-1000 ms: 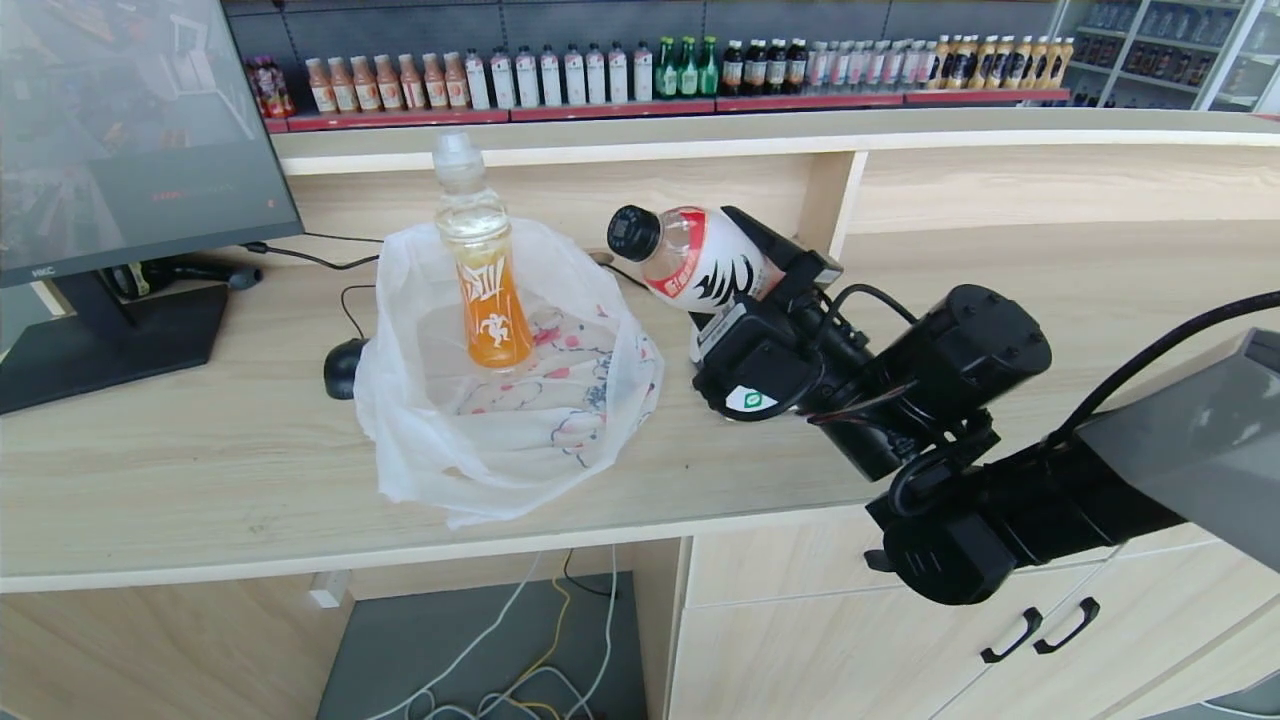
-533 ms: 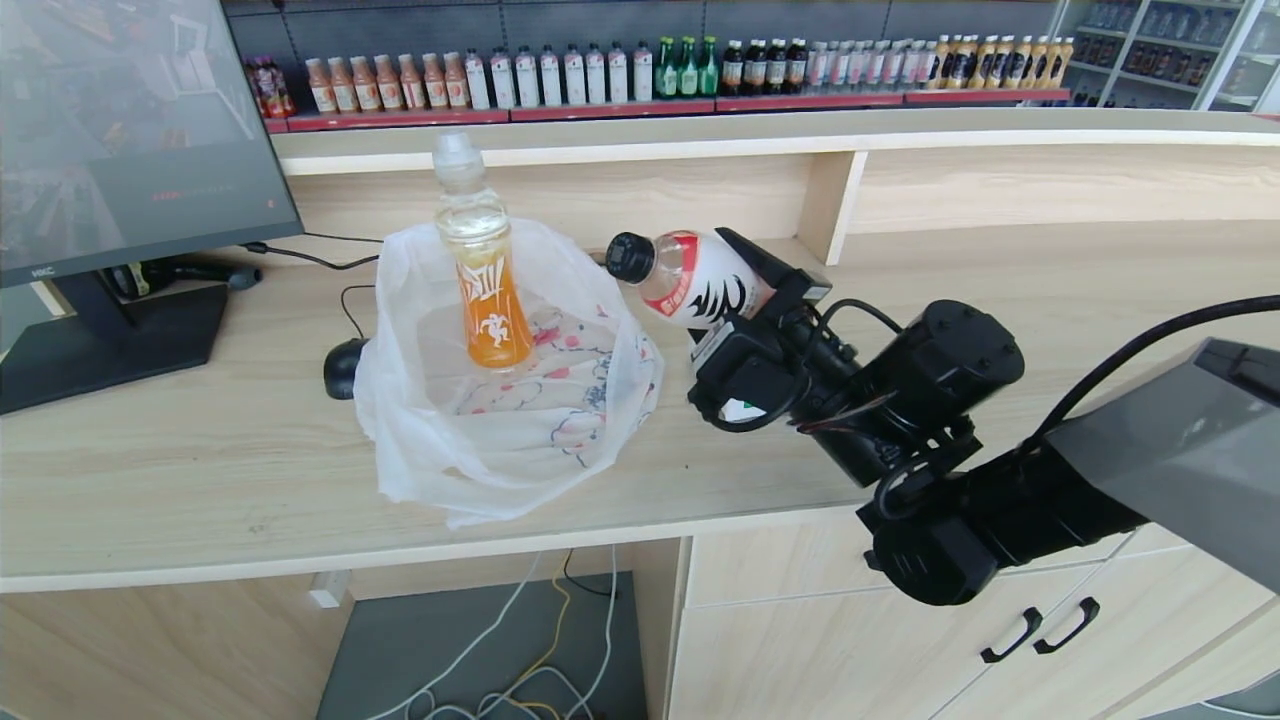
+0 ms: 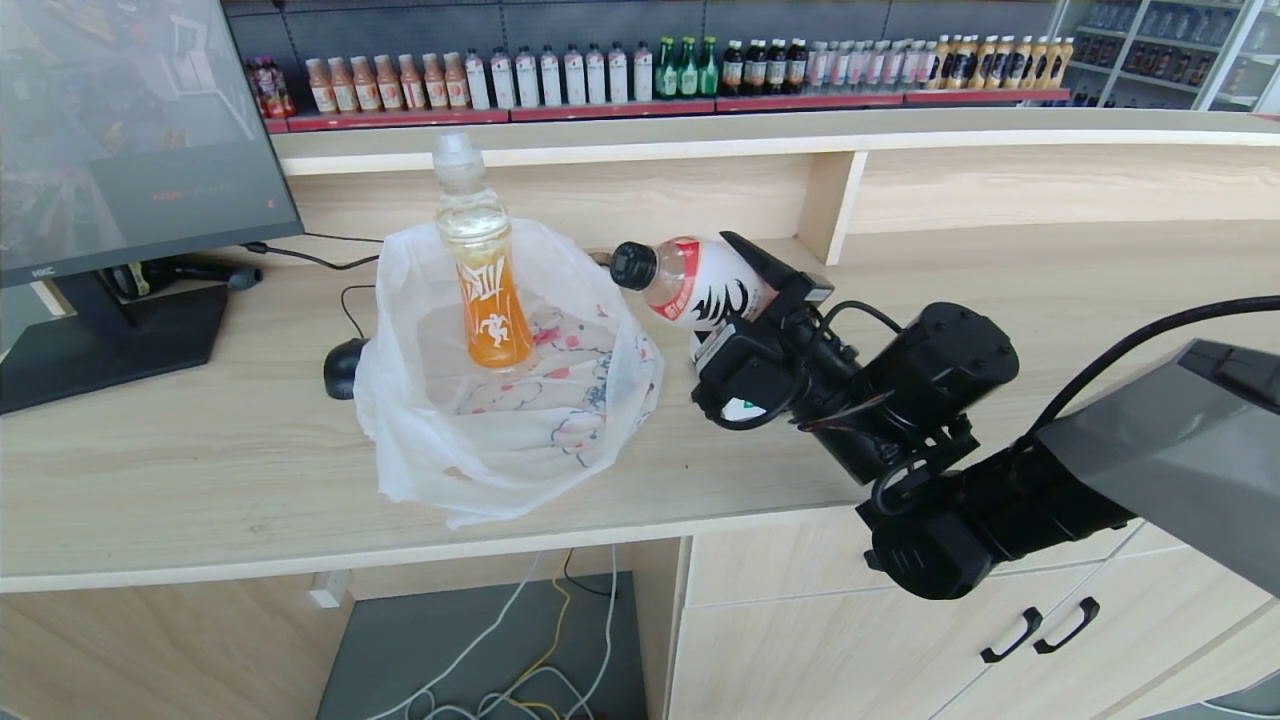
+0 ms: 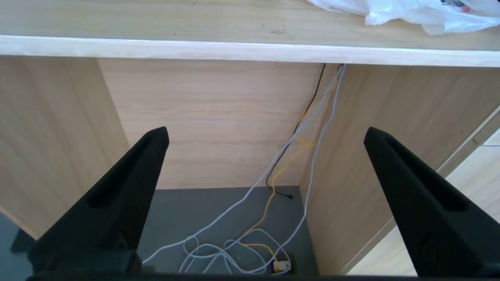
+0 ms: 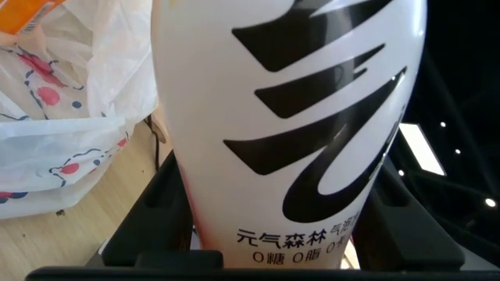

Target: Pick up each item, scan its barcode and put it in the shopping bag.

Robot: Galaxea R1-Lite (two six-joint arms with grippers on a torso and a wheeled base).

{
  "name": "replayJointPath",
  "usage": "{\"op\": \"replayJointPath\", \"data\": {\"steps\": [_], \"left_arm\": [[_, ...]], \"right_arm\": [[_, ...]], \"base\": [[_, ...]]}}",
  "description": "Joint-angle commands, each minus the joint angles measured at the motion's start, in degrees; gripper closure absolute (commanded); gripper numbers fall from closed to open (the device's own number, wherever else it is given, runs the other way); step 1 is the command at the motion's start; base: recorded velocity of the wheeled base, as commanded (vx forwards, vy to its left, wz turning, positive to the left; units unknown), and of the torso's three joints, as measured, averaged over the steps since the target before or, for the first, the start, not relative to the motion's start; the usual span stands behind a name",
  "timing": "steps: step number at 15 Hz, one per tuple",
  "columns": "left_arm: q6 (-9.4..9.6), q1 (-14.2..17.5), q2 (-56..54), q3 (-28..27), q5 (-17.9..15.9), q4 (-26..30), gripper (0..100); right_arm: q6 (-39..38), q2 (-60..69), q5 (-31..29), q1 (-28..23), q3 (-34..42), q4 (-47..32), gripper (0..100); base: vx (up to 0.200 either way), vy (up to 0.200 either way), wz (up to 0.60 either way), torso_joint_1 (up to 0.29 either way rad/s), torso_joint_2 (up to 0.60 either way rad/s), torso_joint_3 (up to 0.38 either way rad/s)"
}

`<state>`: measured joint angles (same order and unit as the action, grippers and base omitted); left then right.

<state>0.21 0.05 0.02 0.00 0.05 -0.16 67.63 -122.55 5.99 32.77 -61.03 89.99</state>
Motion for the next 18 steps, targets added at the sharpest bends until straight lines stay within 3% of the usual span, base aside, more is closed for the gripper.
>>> {"op": "replayJointPath", "data": {"steps": [1, 7, 11, 14, 18], "left_arm": [[-0.03, 0.0, 0.0, 0.0, 0.0, 0.0, 0], [-0.03, 0.0, 0.0, 0.0, 0.0, 0.0, 0], [-0.03, 0.0, 0.0, 0.0, 0.0, 0.0, 0], [0.06, 0.0, 0.0, 0.0, 0.0, 0.0, 0], [-0.03, 0.0, 0.0, 0.0, 0.0, 0.0, 0]], "right_arm": [[0.0, -0.1, 0.0, -0.5, -0.1, 0.0, 100], [0.0, 0.4, -0.1, -1.2, -1.7, 0.0, 100], [-0.7, 2.9, -0.1, -4.4, -2.5, 0.0, 100], [-9.1, 6.8, -0.3, -6.4, -2.9, 0.0, 100], [-18.8, 9.6, -7.8, -10.2, -3.7, 0.0, 100]], "base": [[0.000, 0.000, 0.00, 0.000, 0.00, 0.000], [0.000, 0.000, 0.00, 0.000, 0.00, 0.000], [0.000, 0.000, 0.00, 0.000, 0.00, 0.000], [0.000, 0.000, 0.00, 0.000, 0.00, 0.000], [0.000, 0.000, 0.00, 0.000, 0.00, 0.000]]}}
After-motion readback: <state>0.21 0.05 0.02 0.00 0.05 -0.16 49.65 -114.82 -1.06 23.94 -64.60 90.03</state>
